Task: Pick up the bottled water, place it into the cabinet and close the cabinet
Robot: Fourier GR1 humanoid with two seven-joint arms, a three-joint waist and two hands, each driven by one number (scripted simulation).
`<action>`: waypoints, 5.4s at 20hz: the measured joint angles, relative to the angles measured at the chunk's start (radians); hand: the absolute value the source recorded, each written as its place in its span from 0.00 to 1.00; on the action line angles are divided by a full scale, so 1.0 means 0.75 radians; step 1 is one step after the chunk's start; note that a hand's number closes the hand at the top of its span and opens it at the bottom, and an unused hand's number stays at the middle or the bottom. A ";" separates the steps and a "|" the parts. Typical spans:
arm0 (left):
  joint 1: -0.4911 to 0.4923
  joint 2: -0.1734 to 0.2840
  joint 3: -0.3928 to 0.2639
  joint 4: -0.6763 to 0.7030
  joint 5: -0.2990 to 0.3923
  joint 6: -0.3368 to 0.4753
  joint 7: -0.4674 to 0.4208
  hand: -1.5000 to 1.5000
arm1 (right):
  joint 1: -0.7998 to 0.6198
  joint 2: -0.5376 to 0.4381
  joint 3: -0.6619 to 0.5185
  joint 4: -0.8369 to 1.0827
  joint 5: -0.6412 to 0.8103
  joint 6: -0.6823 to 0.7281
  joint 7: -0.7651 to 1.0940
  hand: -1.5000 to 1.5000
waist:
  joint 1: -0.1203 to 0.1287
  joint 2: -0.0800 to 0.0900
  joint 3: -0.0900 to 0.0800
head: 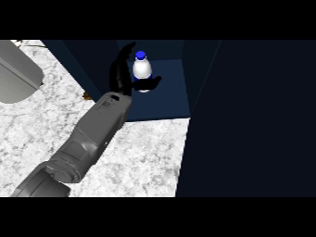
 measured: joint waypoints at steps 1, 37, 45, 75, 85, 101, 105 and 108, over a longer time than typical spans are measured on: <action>-0.003 0.000 -0.001 0.008 -0.005 0.012 0.000 0.00 | 0.001 0.002 0.001 0.003 -0.002 0.000 -0.009 0.00 | -0.002 0.001 0.000; 0.319 0.000 -0.091 -0.552 0.386 -0.834 -0.238 1.00 | 0.019 -0.061 -0.014 -0.013 -0.006 -0.052 -0.003 0.00 | 0.077 -0.035 0.000; 0.670 0.008 -0.244 -1.064 0.457 -0.837 -0.105 1.00 | 0.030 -0.105 -0.028 -0.016 -0.003 -0.061 -0.016 0.00 | 0.116 -0.046 0.001; 2.145 0.551 -0.315 -2.587 0.552 -0.947 -0.065 1.00 | -0.533 0.148 0.137 0.060 0.061 0.089 0.526 1.00 | 0.134 -0.036 -0.004; 2.439 0.652 -0.148 -2.705 0.660 -1.142 -0.160 1.00 | -0.985 0.508 -0.099 0.388 0.021 0.056 0.733 1.00 | 0.137 -0.028 -0.001; 2.602 0.673 0.084 -2.667 0.768 -1.390 -0.213 1.00 | -1.338 0.552 -0.572 1.183 -0.267 0.327 0.388 1.00 | 0.132 -0.023 0.002; 2.580 0.692 0.153 -2.621 0.825 -1.443 -0.187 1.00 | -1.407 0.554 -0.638 1.382 -0.297 0.395 0.281 1.00 | 0.129 -0.032 0.004; 2.590 0.706 0.190 -2.619 0.859 -1.485 -0.169 1.00 | -1.438 0.560 -0.653 1.473 -0.318 0.434 0.214 1.00 | 0.135 -0.048 0.007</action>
